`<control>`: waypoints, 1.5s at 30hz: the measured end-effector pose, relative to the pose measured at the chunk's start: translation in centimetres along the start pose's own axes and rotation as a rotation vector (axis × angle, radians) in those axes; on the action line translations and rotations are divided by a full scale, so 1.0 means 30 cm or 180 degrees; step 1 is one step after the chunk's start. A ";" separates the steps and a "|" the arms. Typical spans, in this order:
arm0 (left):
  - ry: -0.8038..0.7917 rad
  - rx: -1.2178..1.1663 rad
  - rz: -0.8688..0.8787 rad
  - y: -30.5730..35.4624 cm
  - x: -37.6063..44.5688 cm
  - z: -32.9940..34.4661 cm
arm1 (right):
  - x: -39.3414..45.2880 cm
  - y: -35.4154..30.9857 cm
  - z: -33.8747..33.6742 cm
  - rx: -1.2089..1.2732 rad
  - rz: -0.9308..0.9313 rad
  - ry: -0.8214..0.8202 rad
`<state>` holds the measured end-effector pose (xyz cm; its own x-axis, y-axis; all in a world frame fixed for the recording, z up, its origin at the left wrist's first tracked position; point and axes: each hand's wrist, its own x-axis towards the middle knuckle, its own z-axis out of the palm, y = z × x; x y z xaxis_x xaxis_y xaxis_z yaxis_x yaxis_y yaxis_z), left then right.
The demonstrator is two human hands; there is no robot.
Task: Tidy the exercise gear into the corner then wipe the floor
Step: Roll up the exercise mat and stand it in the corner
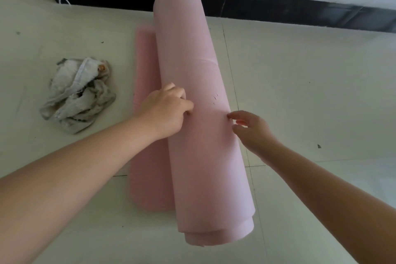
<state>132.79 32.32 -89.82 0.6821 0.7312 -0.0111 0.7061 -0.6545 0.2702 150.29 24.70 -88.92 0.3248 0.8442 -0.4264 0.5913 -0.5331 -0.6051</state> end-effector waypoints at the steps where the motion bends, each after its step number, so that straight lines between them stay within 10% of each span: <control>1: -0.0070 -0.0207 -0.0257 -0.022 -0.006 0.003 | 0.001 -0.011 0.010 -0.0018 -0.0077 0.0002; 9: -0.0175 -0.1795 -0.2976 -0.254 0.036 0.036 | 0.142 -0.161 0.030 -0.0045 -0.0108 0.0023; 14: -0.0156 -0.2458 -0.3552 -0.322 0.066 0.081 | 0.264 -0.241 0.030 0.0342 0.0368 0.0022; 27: -0.0236 -0.3743 -0.2916 -0.294 0.231 0.076 | 0.466 -0.306 0.027 -0.0069 0.0523 0.0044; 45: 0.0081 -0.3287 -0.1985 0.053 0.389 -0.095 | 0.310 -0.036 -0.228 0.2009 0.0495 0.0696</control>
<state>141.34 40.37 -86.76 0.2660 0.8780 -0.3981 0.4197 0.2663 0.8677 157.72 33.51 -87.65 0.5520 0.7117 -0.4346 0.0039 -0.5233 -0.8521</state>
